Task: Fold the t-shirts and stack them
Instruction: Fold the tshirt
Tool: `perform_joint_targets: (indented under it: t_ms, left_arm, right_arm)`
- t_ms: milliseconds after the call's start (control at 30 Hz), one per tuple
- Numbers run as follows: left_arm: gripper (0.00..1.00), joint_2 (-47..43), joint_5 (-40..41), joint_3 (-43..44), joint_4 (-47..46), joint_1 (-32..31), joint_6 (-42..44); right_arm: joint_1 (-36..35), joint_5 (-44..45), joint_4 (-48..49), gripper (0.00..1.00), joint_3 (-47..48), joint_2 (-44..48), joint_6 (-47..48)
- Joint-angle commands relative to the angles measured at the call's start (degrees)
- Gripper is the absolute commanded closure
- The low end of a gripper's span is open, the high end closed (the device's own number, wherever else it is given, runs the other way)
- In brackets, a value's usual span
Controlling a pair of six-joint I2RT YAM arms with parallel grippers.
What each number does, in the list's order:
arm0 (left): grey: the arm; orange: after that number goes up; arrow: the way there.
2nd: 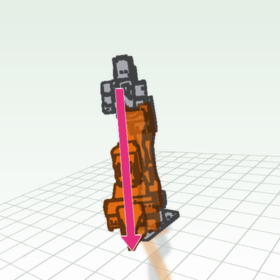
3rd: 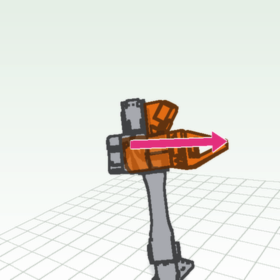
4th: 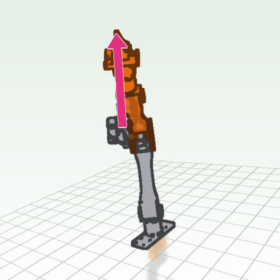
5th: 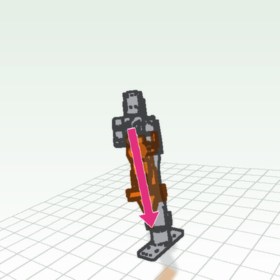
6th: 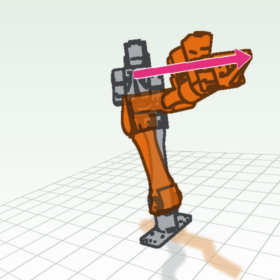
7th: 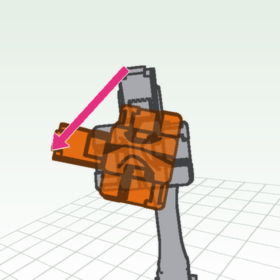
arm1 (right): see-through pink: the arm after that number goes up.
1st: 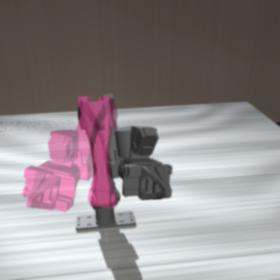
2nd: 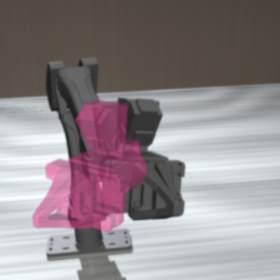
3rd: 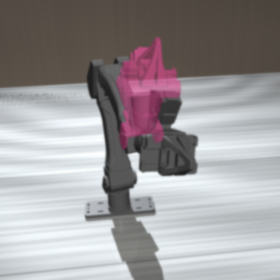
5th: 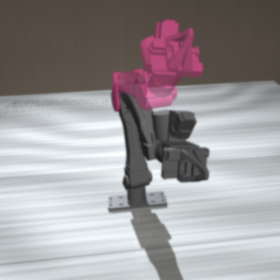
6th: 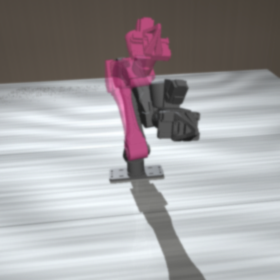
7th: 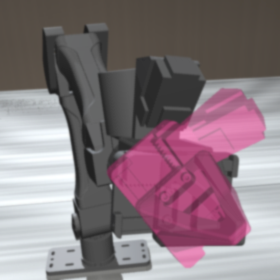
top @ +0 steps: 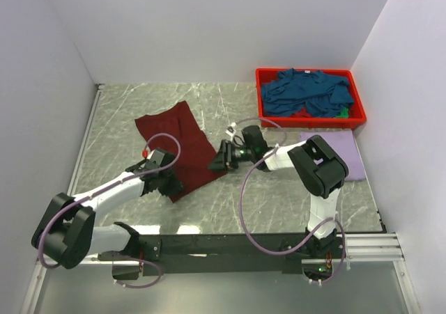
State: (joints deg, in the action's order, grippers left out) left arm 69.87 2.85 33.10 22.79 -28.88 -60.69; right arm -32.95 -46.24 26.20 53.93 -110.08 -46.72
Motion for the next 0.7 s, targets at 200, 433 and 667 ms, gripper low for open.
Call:
perform_joint_targets:
  t_ms: [200,433,667]
  left_arm:
    - [0.72,2.8,-5.7,-5.2,3.3,8.5,0.1]
    - [0.71,5.0,-1.5,1.8,8.7,14.6,7.2]
    - [0.65,-9.2,-1.5,1.2,13.6,14.5,4.5]
  right_arm:
    - [8.9,-7.5,19.4,0.54,-14.7,-7.3,-6.3]
    - [7.6,-5.4,18.4,0.54,-22.2,0.0,-5.4]
    - [-0.3,-5.4,14.0,0.53,-15.4,8.5,-5.6]
